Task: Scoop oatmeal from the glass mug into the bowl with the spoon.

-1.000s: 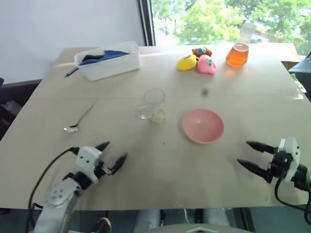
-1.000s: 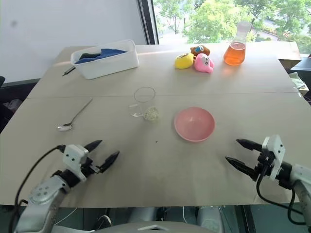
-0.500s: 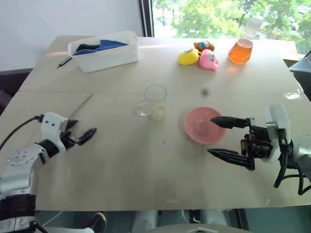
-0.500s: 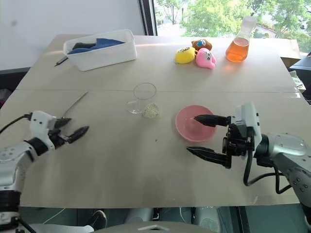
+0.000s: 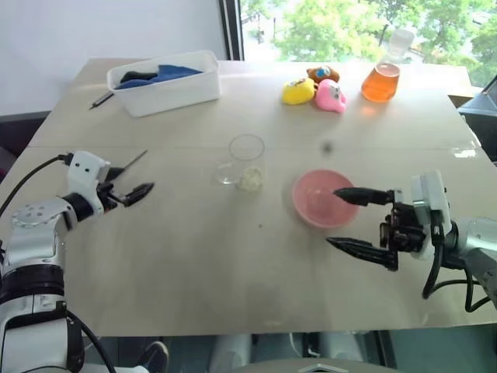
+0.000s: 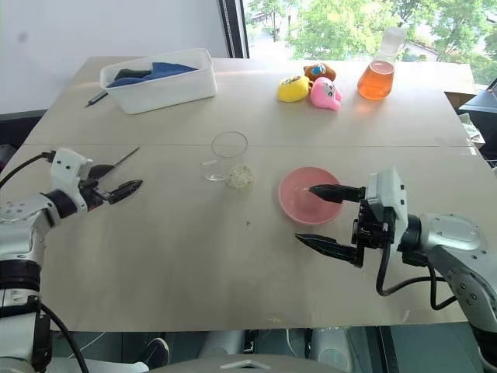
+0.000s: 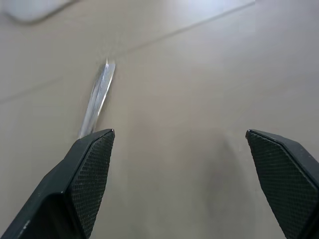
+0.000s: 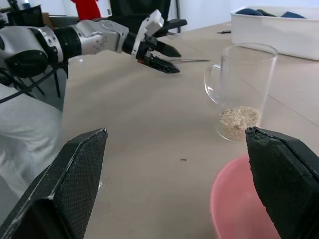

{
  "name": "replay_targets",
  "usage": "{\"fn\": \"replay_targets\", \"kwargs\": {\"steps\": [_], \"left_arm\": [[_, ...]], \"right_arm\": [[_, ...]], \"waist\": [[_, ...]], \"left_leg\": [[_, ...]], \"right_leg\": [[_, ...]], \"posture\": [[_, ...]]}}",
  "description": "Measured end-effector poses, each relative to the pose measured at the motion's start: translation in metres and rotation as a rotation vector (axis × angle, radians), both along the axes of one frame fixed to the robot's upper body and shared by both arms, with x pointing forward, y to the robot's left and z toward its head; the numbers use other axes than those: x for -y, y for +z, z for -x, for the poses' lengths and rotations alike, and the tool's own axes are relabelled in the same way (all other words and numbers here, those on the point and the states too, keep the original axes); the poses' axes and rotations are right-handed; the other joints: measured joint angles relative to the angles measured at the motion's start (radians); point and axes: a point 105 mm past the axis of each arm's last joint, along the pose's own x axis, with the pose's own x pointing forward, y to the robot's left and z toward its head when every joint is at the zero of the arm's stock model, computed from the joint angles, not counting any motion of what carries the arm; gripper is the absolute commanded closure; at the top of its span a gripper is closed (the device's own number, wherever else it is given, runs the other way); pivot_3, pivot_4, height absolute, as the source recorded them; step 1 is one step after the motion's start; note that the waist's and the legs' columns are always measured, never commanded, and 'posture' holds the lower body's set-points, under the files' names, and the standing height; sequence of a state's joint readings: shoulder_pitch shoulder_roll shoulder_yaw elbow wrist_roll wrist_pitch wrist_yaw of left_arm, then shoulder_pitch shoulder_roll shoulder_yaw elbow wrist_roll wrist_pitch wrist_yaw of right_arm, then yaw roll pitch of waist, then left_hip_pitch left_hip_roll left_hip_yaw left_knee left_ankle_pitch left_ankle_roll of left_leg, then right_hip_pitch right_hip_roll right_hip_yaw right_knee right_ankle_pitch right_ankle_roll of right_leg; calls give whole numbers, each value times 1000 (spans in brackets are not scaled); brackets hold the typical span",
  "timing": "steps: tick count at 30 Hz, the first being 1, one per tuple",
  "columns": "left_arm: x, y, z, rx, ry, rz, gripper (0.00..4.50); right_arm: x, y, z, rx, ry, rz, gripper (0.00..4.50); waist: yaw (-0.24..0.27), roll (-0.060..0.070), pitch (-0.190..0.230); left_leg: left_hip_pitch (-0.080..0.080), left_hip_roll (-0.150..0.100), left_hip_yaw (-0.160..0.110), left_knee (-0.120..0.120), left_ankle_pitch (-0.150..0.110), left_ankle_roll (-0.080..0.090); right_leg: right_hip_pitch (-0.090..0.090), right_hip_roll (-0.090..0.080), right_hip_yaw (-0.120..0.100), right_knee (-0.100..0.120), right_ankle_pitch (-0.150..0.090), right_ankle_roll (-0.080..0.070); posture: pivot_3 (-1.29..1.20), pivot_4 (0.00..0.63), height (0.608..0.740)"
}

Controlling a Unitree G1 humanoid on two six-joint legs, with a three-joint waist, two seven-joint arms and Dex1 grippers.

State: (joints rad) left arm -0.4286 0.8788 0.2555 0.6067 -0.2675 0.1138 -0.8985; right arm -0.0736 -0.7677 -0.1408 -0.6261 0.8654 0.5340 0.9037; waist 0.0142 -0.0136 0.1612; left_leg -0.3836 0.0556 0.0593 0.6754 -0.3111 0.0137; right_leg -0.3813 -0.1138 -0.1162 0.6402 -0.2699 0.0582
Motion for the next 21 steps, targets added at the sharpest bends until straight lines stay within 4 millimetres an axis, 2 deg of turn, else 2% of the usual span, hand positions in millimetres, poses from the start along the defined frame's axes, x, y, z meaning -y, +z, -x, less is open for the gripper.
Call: {"fn": "replay_targets", "kwargs": {"steps": [6, 11, 13, 18, 21], "left_arm": [[-29, 11, -8, -38, 95, -57, 80], [-52, 2, -3, -155, 158, -83, 80], [-54, -5, 1, -208, 150, -79, 80], [-53, -9, -2, -235, 166, -54, 80], [-51, -13, -4, -243, 179, -32, 883]], "right_arm": [[0, 0, -1, 4, -16, -18, 0], [1, 2, -4, 18, -29, -23, 0], [0, 3, -5, 21, -31, -30, 0], [0, 8, -9, 38, -47, -50, 0], [-1, 10, -11, 47, -53, -54, 0]], "waist": [[-2, -1, 1], [-1, -3, 1], [-1, -3, 1], [0, -2, 1], [0, 0, 0]], "left_leg": [[0, 0, 1, 3, 0, 0], [0, 0, 1, 4, 0, 0], [0, 0, 1, 4, 0, 0], [0, 0, 1, 7, 0, 0], [2, 0, 2, 9, 0, 0]], "right_leg": [[-1, 0, 1, 1, 0, 0], [-1, 0, 1, 2, 0, 0], [-1, 0, 2, 2, 0, 0], [-1, 0, 2, 5, 0, 0], [0, 0, 3, 9, 0, 0]], "posture": [[0, 150, 740], [0, 150, 740], [0, 150, 740], [0, 150, 740], [0, 150, 740]]}}
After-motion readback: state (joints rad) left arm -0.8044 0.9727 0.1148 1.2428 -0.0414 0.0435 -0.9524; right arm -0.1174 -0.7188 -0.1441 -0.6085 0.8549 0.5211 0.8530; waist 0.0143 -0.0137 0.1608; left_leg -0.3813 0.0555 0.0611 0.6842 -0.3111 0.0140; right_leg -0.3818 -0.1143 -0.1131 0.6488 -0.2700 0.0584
